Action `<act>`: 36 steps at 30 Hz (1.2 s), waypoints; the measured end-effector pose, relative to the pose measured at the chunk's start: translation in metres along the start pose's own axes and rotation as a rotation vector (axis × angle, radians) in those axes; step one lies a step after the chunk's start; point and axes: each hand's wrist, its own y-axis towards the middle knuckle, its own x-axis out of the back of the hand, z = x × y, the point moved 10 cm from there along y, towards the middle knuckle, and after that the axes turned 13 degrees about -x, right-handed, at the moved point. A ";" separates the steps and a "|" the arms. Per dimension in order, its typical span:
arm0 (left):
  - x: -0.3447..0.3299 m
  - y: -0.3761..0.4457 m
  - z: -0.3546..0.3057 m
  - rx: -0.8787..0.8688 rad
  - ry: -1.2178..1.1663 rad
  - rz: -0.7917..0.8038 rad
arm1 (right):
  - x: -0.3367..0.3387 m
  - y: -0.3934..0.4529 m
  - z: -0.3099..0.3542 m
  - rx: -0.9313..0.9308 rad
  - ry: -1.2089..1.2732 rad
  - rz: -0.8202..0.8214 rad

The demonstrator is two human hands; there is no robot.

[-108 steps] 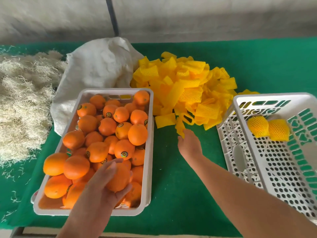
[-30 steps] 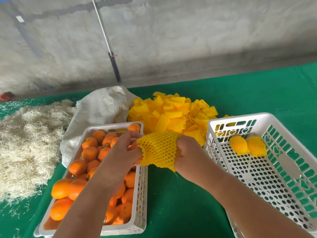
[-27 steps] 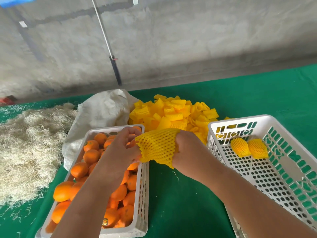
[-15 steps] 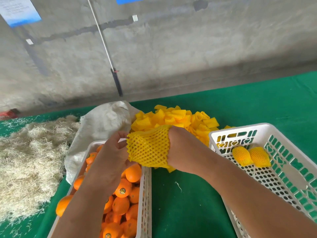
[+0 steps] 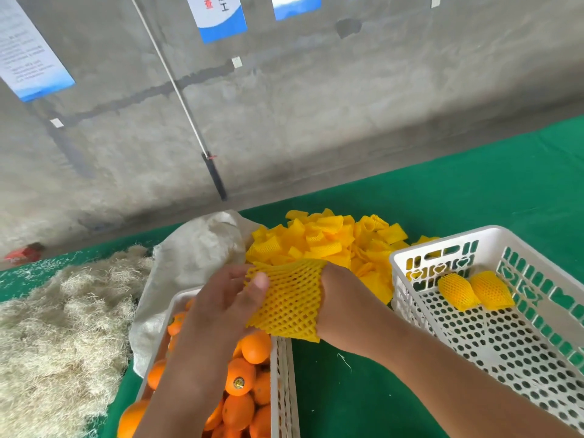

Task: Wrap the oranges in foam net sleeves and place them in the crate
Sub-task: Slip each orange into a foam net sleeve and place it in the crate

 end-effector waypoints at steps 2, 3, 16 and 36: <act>-0.002 0.003 -0.003 -0.025 0.021 -0.017 | -0.003 -0.001 -0.009 -0.039 -0.072 0.017; -0.001 0.005 -0.004 -0.030 0.018 -0.044 | -0.003 0.002 -0.015 -0.073 -0.087 0.027; 0.009 -0.003 0.024 0.108 -0.048 -0.261 | 0.002 -0.008 -0.020 -0.025 0.283 0.111; -0.030 -0.007 -0.016 -0.219 0.521 0.224 | 0.016 -0.013 -0.038 -0.090 0.583 0.183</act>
